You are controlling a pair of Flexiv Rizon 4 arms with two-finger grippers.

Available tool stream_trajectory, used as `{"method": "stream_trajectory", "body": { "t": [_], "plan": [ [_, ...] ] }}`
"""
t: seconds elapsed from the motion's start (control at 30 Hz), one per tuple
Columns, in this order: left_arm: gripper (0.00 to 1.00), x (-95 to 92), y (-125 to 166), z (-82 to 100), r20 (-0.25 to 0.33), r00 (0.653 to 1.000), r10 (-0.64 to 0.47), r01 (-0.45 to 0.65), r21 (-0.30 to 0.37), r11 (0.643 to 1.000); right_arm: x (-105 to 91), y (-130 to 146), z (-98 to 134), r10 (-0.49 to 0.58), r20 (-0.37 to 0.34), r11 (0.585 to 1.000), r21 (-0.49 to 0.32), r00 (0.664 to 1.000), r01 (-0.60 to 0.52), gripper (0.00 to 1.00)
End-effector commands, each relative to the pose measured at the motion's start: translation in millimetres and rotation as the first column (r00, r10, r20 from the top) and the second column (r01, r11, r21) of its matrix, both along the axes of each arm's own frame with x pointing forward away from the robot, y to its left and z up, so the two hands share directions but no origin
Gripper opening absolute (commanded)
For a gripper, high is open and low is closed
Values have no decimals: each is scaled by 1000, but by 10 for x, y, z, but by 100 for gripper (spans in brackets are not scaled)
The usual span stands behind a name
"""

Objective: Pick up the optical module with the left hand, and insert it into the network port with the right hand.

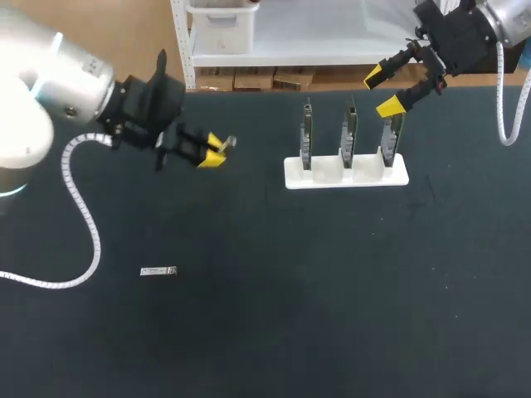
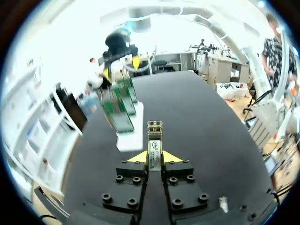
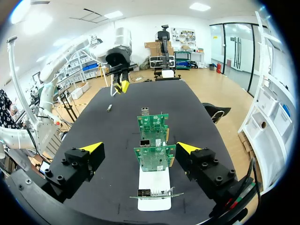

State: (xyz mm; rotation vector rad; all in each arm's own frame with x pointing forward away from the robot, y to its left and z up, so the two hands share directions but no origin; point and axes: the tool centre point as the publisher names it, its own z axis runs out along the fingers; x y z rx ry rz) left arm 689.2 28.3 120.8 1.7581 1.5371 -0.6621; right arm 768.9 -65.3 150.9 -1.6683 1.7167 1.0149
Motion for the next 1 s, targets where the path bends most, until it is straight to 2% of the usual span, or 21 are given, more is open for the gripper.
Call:
{"method": "stream_trajectory", "body": {
  "t": [0.03,0.13,0.2,0.33,0.4,0.6,0.63,0.7,1.0],
  "plan": [
    [0,229,-304,193,69,998,-5,11,-75,997,4,0,-1,0,0,1000,0,1000,0,100],
    [0,352,-469,317,91,996,16,-1,-161,987,4,0,-1,0,0,1000,0,1000,0,100],
    [0,404,-545,370,58,997,52,-31,-331,943,4,0,-1,0,0,1000,0,1000,0,100],
    [0,478,-709,532,71,997,32,-4,-373,928,4,0,-1,0,0,1000,0,1000,0,100],
    [0,512,-750,572,51,999,20,3,-405,914,4,0,-1,0,0,1000,0,1000,0,100],
    [0,586,-825,662,6,1000,-8,10,-443,897,4,0,-1,0,0,1000,0,1000,0,100],
    [0,591,-836,675,-5,1000,-18,14,-429,903,4,0,-1,0,0,1000,0,1000,0,100],
    [0,593,-857,699,-7,999,-31,25,-413,911,4,0,-1,0,0,1000,0,1000,0,100],
    [0,593,-857,699,-7,999,-31,25,-413,911,4,0,-1,0,0,1000,0,1000,0,100]
  ]
}}
